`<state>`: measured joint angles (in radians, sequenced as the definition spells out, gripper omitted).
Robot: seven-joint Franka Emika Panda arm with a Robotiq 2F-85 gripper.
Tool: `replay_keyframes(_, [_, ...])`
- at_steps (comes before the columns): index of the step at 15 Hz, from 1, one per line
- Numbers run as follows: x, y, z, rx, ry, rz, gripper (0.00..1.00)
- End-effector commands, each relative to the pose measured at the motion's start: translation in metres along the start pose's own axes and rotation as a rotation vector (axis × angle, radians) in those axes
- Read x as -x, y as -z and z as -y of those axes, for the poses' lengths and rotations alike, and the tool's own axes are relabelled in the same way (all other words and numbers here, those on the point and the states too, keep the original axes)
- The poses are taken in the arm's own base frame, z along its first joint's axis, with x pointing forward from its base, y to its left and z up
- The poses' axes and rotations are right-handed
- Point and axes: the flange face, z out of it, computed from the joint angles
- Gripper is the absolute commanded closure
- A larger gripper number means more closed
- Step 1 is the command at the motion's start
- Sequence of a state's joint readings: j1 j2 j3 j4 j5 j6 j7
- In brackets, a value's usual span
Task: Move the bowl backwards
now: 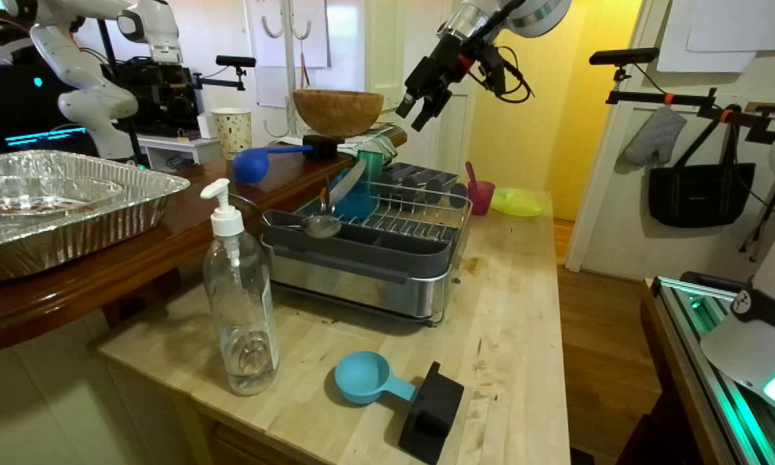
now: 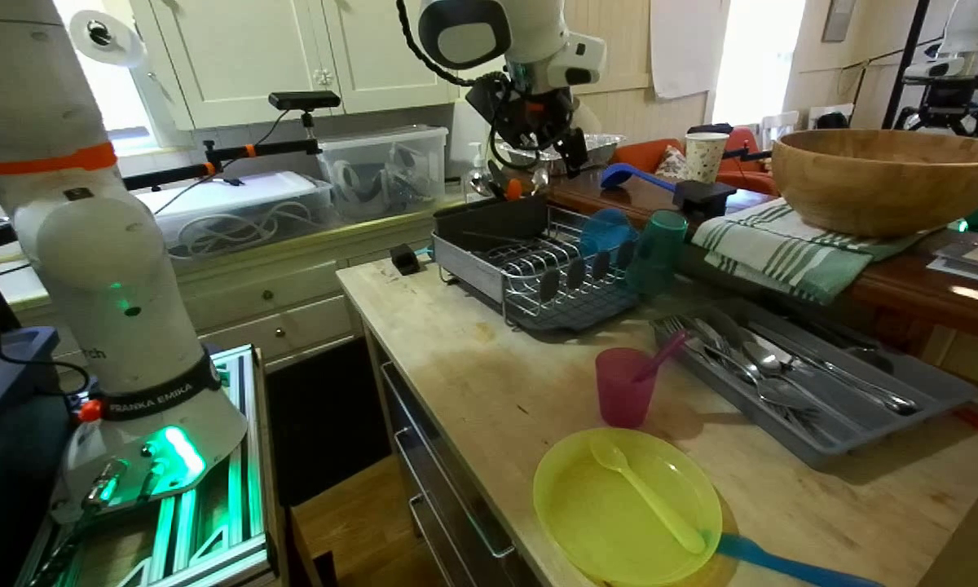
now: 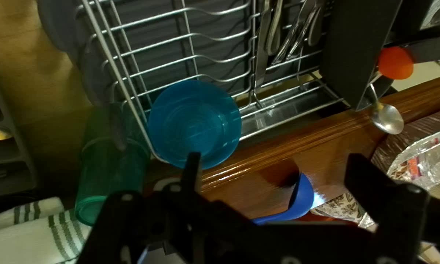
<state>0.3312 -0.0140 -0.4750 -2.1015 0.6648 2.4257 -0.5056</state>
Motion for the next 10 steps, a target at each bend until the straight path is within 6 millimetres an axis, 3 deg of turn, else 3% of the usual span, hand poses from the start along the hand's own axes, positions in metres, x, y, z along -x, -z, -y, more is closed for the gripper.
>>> replay_keyframes(1, [0.014, 0.01, 0.003, 0.007, 0.04, 0.057, 0.0])
replay_keyframes(10, [0.022, 0.016, -0.007, 0.153, 0.174, 0.144, 0.0])
